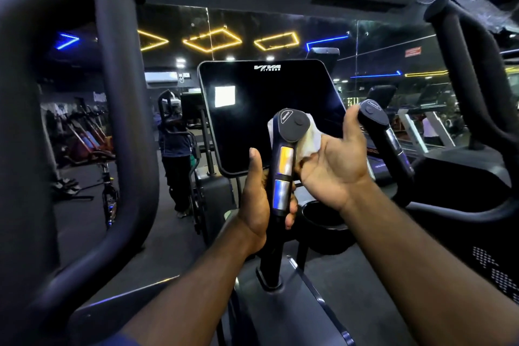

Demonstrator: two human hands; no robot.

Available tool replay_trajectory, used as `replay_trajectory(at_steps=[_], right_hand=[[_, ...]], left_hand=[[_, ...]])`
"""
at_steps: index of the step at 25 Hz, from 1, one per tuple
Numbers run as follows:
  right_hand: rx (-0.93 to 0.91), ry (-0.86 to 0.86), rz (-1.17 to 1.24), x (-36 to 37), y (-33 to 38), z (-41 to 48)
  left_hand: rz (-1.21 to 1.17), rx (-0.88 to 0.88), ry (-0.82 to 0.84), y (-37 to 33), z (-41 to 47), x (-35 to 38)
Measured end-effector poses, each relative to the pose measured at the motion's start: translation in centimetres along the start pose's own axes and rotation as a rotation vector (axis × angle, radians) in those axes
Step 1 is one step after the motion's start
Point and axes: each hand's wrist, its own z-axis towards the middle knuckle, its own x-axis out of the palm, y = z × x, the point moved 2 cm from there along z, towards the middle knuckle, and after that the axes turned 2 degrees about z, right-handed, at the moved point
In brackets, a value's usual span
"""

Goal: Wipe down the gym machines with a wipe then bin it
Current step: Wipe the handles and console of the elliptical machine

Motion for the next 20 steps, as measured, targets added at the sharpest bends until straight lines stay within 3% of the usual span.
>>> replay_trajectory(at_steps=[12, 14, 18, 20], right_hand=[[0.077, 0.065, 0.071, 0.7, -2.0, 3.1], [-0.023, 0.027, -0.033, 0.3, -3.1, 1.6], [-0.271, -0.212, -0.526, -1.2, -8.3, -4.0], [-0.344, -0.211, -0.657, -1.0, -8.1, -3.7]], left_hand=[[0.045, -0.01, -0.075, 0.7, -0.2, -0.2], [0.026, -0.017, -0.076, 0.7, -0.2, -0.2], [-0.031, 0.001, -0.024, 0.6, 0.0, 0.1], [-0.069, 0.001, -0.036, 0.8, 0.1, -0.3]])
